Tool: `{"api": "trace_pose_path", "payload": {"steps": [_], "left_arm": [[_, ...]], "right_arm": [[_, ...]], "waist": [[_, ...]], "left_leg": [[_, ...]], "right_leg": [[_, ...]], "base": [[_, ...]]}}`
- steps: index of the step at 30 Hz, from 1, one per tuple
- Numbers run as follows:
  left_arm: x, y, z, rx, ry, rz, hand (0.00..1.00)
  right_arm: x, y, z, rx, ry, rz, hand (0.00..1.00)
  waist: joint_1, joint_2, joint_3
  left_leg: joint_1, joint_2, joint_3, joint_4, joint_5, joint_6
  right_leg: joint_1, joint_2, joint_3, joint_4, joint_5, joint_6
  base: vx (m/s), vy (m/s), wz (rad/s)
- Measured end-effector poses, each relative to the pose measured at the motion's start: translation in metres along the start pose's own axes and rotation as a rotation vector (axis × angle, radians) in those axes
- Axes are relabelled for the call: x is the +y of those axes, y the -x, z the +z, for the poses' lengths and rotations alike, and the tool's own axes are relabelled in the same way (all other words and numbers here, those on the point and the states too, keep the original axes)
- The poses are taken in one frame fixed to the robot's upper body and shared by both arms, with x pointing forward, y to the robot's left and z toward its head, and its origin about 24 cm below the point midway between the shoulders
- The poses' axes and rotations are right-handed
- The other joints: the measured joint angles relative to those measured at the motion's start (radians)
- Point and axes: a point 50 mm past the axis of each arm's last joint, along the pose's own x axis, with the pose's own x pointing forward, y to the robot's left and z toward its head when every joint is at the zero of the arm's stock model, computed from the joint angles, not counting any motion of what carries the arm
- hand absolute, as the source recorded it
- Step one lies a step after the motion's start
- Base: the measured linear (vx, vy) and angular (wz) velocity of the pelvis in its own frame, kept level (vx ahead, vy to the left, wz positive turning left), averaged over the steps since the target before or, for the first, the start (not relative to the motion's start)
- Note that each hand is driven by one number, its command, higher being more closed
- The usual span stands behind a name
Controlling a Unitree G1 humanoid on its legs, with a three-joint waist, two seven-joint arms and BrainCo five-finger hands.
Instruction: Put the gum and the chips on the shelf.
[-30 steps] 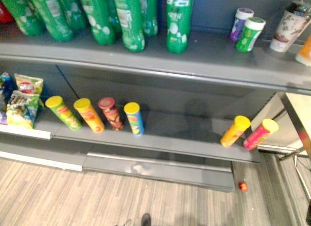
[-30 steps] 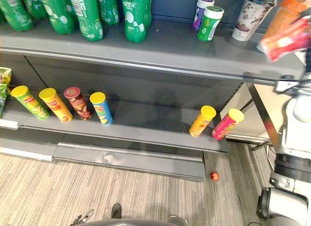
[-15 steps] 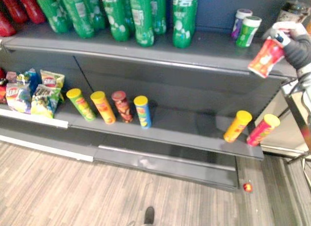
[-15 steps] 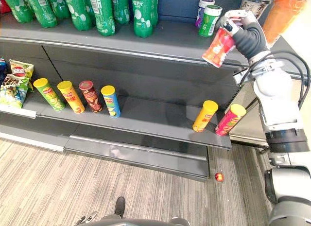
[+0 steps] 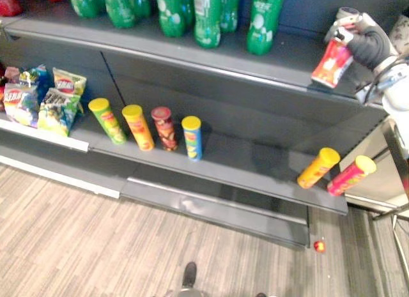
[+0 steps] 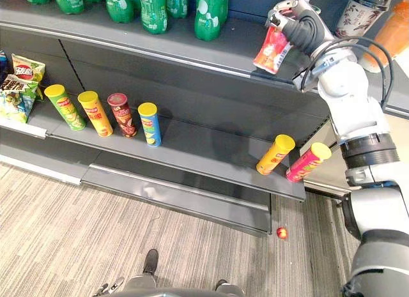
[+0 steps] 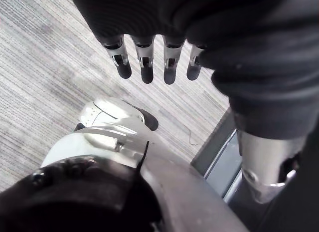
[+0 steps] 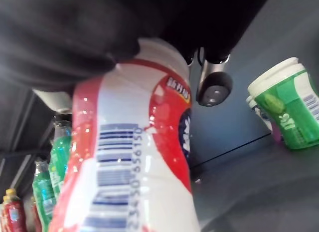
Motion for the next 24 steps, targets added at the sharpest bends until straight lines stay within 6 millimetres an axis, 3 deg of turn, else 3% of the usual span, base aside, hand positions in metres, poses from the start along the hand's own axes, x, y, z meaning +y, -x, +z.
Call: {"api": "trace_pose_path", "payload": {"steps": [5, 11, 17, 24], "left_arm": [[-0.005, -0.003, 0.009, -0.025, 0.022, -0.011, 0.0], [-0.007, -0.005, 0.015, -0.039, 0.045, -0.009, 0.0], [-0.011, -0.008, 0.023, -0.062, 0.055, -0.014, 0.0], [-0.011, -0.008, 0.023, -0.061, 0.054, -0.014, 0.0]], "right_arm": [[-0.019, -0.015, 0.004, 0.038, 0.117, -0.047, 1.0], [-0.024, -0.018, 0.008, 0.039, 0.249, -0.093, 1.0], [-0.03, -0.011, 0.003, 0.061, 0.34, -0.235, 1.0], [-0.027, 0.0, -0.006, 0.078, 0.435, -0.273, 1.0]], "waist": [[0.009, 0.006, 0.032], [0.01, 0.005, 0.051], [0.008, 0.006, 0.056], [0.008, 0.007, 0.057]], "left_leg": [[-0.011, 0.006, -0.017, 0.0, 0.001, -0.01], [-0.037, 0.01, -0.013, 0.0, 0.003, -0.011], [-0.045, 0.006, -0.015, 0.002, 0.008, -0.006], [-0.043, 0.006, -0.022, 0.0, 0.007, -0.007]], "right_leg": [[-0.004, 0.007, -0.014, 0.001, -0.004, -0.006], [-0.035, 0.009, -0.007, 0.002, -0.004, -0.007], [-0.038, 0.01, -0.01, 0.005, -0.004, -0.007], [-0.036, 0.008, -0.012, 0.01, -0.006, -0.009]], "base": [[0.0, -0.007, 0.07], [0.01, -0.003, -0.02], [0.06, -0.01, 0.01], [0.0, -0.001, 0.01]]}}
